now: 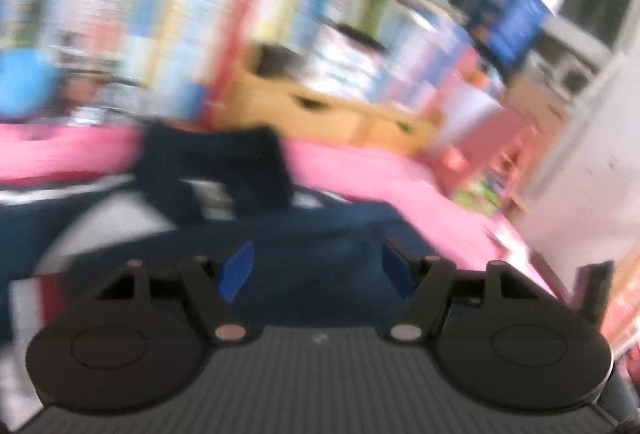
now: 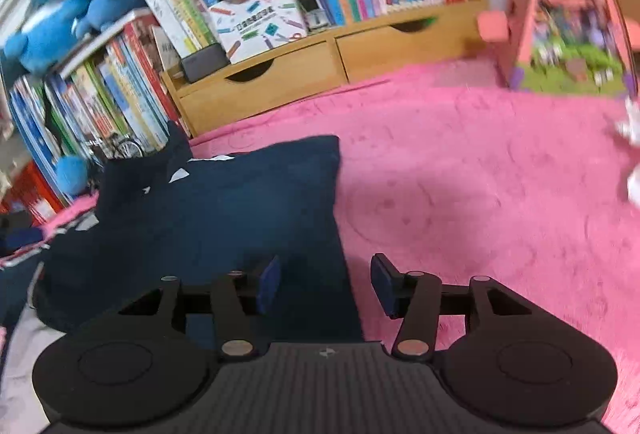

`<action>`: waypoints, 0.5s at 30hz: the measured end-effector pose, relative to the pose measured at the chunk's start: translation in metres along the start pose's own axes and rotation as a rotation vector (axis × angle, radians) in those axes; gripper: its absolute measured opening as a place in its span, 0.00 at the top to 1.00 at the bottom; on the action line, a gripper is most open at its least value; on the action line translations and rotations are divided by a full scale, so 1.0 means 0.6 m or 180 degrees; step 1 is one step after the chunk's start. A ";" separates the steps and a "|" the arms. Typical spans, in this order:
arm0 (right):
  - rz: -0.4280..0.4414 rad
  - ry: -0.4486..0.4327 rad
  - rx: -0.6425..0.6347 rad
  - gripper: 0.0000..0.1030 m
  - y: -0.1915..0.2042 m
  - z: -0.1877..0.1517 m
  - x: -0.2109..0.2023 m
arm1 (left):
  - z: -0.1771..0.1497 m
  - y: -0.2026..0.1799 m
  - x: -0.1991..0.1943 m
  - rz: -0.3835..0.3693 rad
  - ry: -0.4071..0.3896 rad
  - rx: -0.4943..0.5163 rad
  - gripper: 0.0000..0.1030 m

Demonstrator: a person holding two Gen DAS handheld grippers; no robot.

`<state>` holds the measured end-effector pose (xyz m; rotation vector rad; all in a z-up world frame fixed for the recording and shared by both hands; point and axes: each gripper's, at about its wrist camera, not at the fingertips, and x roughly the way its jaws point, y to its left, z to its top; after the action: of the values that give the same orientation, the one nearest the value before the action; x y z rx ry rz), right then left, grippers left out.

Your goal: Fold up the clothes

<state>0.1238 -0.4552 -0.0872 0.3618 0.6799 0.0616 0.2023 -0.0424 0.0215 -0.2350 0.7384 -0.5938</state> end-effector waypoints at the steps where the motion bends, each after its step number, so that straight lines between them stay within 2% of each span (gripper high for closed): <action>1: 0.0047 -0.0032 0.0030 0.56 -0.006 -0.005 -0.003 | 0.007 -0.026 0.027 -0.0013 0.0104 0.0047 0.39; 2: 0.0105 -0.0046 0.0077 0.71 -0.010 -0.009 -0.005 | 0.013 -0.052 0.054 -0.0026 0.0208 0.0094 0.57; 3: 0.0170 -0.0051 0.0133 0.79 -0.013 -0.013 -0.004 | 0.020 -0.078 0.082 -0.0038 0.0312 0.0140 0.65; 4: 0.0207 -0.0070 0.0151 0.83 -0.013 -0.018 -0.003 | 0.025 -0.101 0.109 -0.0047 0.0399 0.0183 0.64; 7: 0.0239 -0.0139 0.0073 0.83 -0.007 -0.029 -0.005 | 0.029 -0.153 0.192 -0.0076 0.0649 0.0302 0.64; 11: 0.0410 -0.0123 0.0286 0.83 -0.027 -0.028 -0.002 | 0.025 -0.206 0.278 0.0088 0.0916 0.0532 0.43; 15: 0.0424 -0.0123 0.0313 0.83 -0.028 -0.029 -0.003 | 0.017 -0.240 0.316 0.0384 0.1028 0.0751 0.41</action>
<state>0.1108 -0.4657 -0.1044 0.5015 0.6214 0.1477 0.2594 -0.2698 -0.0197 0.1271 0.9775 -0.6047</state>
